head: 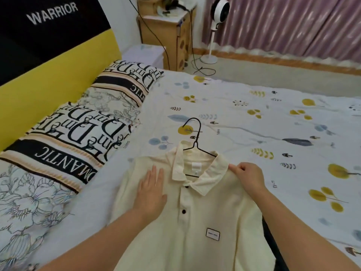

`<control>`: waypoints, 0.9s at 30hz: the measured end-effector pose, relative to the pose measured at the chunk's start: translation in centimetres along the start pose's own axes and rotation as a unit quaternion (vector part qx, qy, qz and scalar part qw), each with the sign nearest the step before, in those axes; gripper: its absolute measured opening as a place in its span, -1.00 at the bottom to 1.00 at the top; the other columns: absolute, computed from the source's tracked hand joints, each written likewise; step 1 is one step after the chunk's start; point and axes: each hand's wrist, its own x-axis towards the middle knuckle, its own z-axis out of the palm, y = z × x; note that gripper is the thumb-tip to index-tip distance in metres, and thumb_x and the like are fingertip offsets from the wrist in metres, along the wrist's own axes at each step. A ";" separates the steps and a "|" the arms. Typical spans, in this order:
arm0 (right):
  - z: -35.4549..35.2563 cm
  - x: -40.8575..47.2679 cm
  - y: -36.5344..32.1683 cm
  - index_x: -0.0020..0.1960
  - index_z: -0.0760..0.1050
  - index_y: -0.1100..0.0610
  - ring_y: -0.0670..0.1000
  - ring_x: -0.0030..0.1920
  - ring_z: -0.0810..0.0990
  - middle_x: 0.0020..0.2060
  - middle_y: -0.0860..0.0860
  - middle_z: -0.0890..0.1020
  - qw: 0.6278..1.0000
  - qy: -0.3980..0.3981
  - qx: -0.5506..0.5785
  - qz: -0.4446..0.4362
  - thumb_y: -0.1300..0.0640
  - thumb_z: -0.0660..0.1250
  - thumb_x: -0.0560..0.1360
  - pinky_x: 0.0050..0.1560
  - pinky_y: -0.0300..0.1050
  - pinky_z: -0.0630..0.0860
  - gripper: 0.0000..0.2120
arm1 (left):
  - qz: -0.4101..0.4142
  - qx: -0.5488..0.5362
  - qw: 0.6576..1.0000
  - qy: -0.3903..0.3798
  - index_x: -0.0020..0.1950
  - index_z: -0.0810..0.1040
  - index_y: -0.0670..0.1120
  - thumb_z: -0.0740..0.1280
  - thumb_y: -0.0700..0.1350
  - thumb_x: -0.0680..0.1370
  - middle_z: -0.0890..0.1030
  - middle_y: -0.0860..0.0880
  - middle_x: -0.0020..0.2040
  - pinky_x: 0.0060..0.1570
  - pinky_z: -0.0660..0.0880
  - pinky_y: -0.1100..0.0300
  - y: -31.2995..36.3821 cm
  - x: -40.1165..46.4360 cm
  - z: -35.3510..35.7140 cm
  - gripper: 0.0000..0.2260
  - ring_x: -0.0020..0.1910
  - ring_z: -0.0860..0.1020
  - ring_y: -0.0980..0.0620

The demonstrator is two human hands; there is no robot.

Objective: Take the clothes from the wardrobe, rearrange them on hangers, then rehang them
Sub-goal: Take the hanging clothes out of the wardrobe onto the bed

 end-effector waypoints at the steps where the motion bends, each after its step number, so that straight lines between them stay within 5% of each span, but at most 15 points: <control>1: 1.1 0.9 0.9 -0.50 0.13 0.08 -0.03 -0.46 0.21 -0.55 -0.05 0.24 1.000 0.001 -0.006 0.010 -0.02 0.40 0.44 -0.39 -0.09 0.13 -0.46 | -0.002 0.000 1.000 -0.027 0.51 -0.31 -0.08 0.09 0.00 0.61 -0.32 -0.10 0.52 0.46 -0.17 0.01 -0.3 0.6 1.5 -0.34 0.51 -0.25 -0.08; 6: 6.9 4.5 5.7 -0.42 0.30 0.14 0.06 -0.34 0.42 -0.46 0.04 0.41 0.996 -0.042 -0.078 0.023 0.06 0.31 0.51 -0.35 -0.07 0.25 -0.62 | -0.002 0.039 0.994 -0.104 0.50 -0.32 -0.07 0.08 0.04 0.61 -0.33 -0.09 0.52 0.46 -0.18 -0.05 -0.9 4.0 8.1 -0.33 0.51 -0.26 -0.10; 8: 8.7 5.0 6.8 -0.11 0.52 0.22 0.17 -0.01 0.54 -0.15 0.15 0.60 0.989 -0.040 -0.142 -0.006 0.14 0.22 0.55 -0.05 0.00 0.43 -0.82 | -0.002 0.041 0.993 -0.115 0.50 -0.34 -0.08 0.07 0.07 0.61 -0.33 -0.09 0.51 0.46 -0.19 -0.05 -1.0 5.4 10.2 -0.33 0.51 -0.27 -0.10; 10: 10.8 4.3 7.9 0.32 0.39 0.18 0.19 0.35 0.33 0.29 0.21 0.43 0.977 -0.021 -0.209 -0.024 0.12 0.19 0.56 0.34 0.15 0.22 -0.66 | -0.002 0.048 0.992 -0.120 0.49 -0.35 -0.08 0.04 0.13 0.61 -0.34 -0.10 0.51 0.46 -0.19 -0.06 -1.0 6.5 12.0 -0.32 0.50 -0.27 -0.12; 12: 13.2 1.8 8.4 0.50 0.11 0.08 0.16 0.51 0.01 0.49 0.18 0.11 0.967 -0.027 -0.251 -0.030 -0.03 0.14 0.58 0.42 0.29 -0.03 -0.46 | -0.005 0.063 0.990 -0.124 0.48 -0.37 -0.06 0.00 0.20 0.59 -0.36 -0.10 0.50 0.46 -0.17 -0.08 -1.2 7.4 13.6 -0.31 0.50 -0.27 -0.13; 18: 18.1 -2.4 12.2 0.50 -0.36 -0.07 0.19 0.47 -0.38 0.48 0.06 -0.38 0.919 -0.215 -0.328 -0.041 -0.29 -0.07 0.54 0.38 0.40 -0.07 -0.30 | -0.017 0.071 0.986 -0.151 0.47 -0.39 0.02 -0.02 0.29 0.55 -0.39 -0.08 0.49 0.46 -0.10 -0.07 -1.6 9.2 16.3 -0.28 0.51 -0.24 -0.12; 23: 17.9 -0.3 12.1 0.51 -0.30 -0.12 0.14 0.49 -0.37 0.49 -0.01 -0.35 0.913 -0.271 -0.304 -0.031 -0.27 0.02 0.54 0.38 0.39 -0.03 -0.30 | -0.016 0.081 0.976 -0.203 0.51 -0.29 0.01 0.01 0.30 0.55 -0.35 -0.07 0.51 0.46 -0.02 -0.06 -1.6 10.6 15.0 -0.28 0.52 -0.21 -0.10; 27: 14.8 0.4 10.0 0.53 -0.18 -0.11 0.09 0.52 -0.26 0.52 -0.03 -0.25 0.901 -0.307 -0.305 -0.031 -0.10 0.10 0.58 0.42 0.24 0.10 -0.36 | -0.017 0.057 0.972 -0.229 0.54 -0.12 -0.06 0.07 0.12 0.61 -0.22 -0.08 0.54 0.47 0.04 0.04 -0.9 10.0 12.2 -0.40 0.53 -0.07 -0.08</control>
